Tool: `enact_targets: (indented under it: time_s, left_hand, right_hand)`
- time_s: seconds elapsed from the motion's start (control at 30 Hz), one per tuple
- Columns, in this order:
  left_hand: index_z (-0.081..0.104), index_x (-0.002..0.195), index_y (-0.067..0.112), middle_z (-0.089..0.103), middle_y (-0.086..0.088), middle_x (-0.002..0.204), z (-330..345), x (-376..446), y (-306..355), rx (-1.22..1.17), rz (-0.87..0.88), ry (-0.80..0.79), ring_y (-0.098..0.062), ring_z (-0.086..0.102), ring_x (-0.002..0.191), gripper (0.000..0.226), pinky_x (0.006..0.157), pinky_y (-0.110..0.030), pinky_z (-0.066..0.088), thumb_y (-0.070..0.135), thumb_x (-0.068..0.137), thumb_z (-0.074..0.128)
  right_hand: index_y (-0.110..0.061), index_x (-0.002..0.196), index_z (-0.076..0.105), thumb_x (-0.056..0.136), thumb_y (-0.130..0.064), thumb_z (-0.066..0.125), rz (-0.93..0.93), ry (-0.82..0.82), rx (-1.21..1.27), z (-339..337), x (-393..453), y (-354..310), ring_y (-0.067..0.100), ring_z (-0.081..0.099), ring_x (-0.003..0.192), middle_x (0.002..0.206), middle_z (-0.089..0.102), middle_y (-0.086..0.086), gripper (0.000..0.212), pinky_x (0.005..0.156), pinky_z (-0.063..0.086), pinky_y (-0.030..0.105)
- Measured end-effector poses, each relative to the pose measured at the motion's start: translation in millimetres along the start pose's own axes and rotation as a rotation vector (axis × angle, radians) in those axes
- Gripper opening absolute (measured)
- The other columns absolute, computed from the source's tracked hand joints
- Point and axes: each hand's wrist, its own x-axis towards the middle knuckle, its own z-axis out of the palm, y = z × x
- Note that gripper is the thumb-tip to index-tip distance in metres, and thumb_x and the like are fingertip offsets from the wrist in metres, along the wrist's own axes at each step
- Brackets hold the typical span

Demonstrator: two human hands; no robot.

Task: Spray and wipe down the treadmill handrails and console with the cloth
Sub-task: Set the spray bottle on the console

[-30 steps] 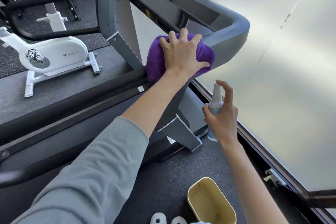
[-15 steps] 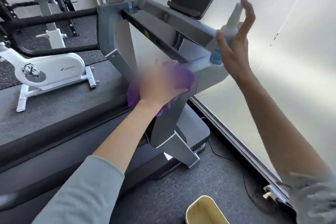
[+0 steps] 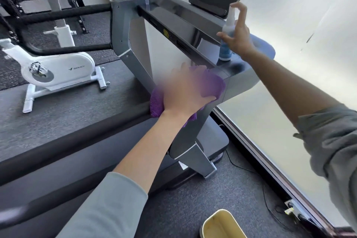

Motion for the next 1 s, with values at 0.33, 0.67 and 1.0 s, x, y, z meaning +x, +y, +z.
enact_targets:
  time_s: [0.33,0.67,1.0]
  left_hand:
    - [0.048,0.132,0.032,0.053,-0.005,0.113,0,0,-1,-0.005,0.011,0.015,-0.025,0.055,0.099,0.078,0.075,-0.036,0.047,0.077,0.07,0.061]
    - [0.053,0.129,0.033,0.057,-0.004,0.109,2,0,-2,-0.014,0.006,0.061,-0.025,0.058,0.095,0.078,0.07,-0.035,0.047,0.078,0.066,0.062]
    - [0.054,0.131,0.032,0.057,-0.005,0.115,-14,-12,5,-0.176,-0.072,0.074,-0.028,0.053,0.103,0.061,0.085,-0.039,0.043,0.056,0.076,0.069]
  right_hand:
    - [0.003,0.145,0.019,0.081,0.004,0.072,-0.07,0.064,0.0,2,-3,3,0.033,0.042,0.13,0.142,0.023,0.003,0.083,0.116,0.033,0.049]
    - [-0.006,0.148,0.026,0.078,-0.008,0.077,0.081,0.141,-0.103,1,-22,-7,0.031,0.041,0.123,0.144,0.033,0.014,0.087,0.102,0.036,0.027]
    - [-0.005,0.125,0.057,0.085,-0.006,0.064,0.151,0.188,-0.033,-25,-115,-50,0.028,0.049,0.118,0.123,0.059,0.011,0.041,0.097,0.043,0.034]
